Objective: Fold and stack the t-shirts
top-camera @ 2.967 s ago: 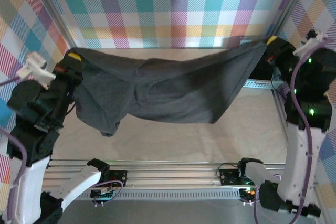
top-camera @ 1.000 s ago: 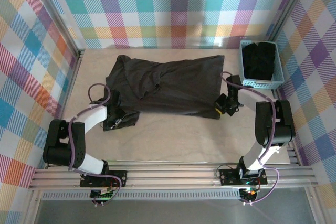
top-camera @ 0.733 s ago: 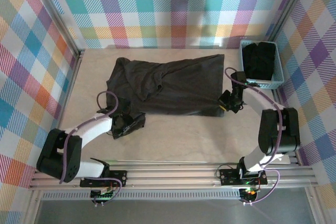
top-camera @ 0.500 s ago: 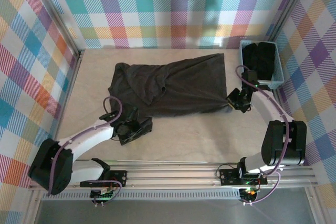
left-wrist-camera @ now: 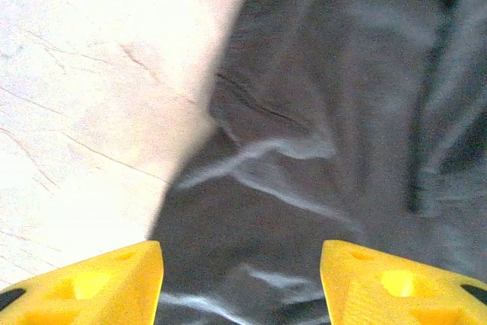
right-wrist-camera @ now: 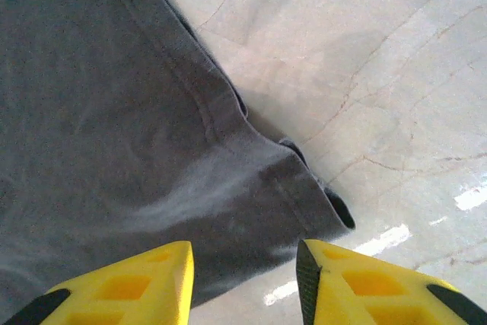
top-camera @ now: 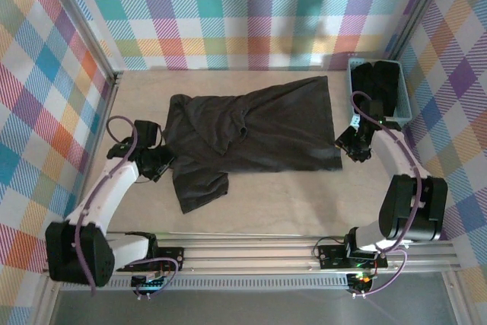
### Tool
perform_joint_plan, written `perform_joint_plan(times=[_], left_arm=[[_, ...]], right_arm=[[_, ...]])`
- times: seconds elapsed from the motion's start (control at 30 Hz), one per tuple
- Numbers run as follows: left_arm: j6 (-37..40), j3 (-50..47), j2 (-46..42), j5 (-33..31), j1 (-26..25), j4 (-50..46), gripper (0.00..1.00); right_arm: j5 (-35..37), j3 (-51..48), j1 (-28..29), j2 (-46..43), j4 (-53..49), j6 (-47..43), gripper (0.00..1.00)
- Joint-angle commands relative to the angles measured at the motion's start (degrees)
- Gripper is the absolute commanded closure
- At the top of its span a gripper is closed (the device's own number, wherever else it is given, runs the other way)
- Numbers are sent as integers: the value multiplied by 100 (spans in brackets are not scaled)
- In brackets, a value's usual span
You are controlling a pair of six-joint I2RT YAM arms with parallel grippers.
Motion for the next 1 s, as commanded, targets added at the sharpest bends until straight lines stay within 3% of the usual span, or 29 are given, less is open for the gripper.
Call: perform_joint_plan(times=[0.0, 0.07, 0.3, 0.4, 0.6, 0.97], left_arm=[[685, -65, 151, -210, 13, 387, 49], [809, -99, 203, -437, 13, 559, 54], [708, -87, 730, -901, 37, 901, 51], [434, -177, 740, -1175, 211, 958, 56], [97, -469, 828, -435, 506, 1841, 57], [17, -650, 1342, 188, 506, 2427, 60]], right_arm=[[-233, -279, 66, -199, -128, -92, 59], [-298, -367, 116, -198, -112, -83, 58], [-367, -572, 304, -157, 32, 55, 59], [-487, -599, 481, -84, 151, 93, 70], [-468, -259, 1304, 550, 308, 218, 75], [-351, -70, 1310, 1005, 398, 197, 78]])
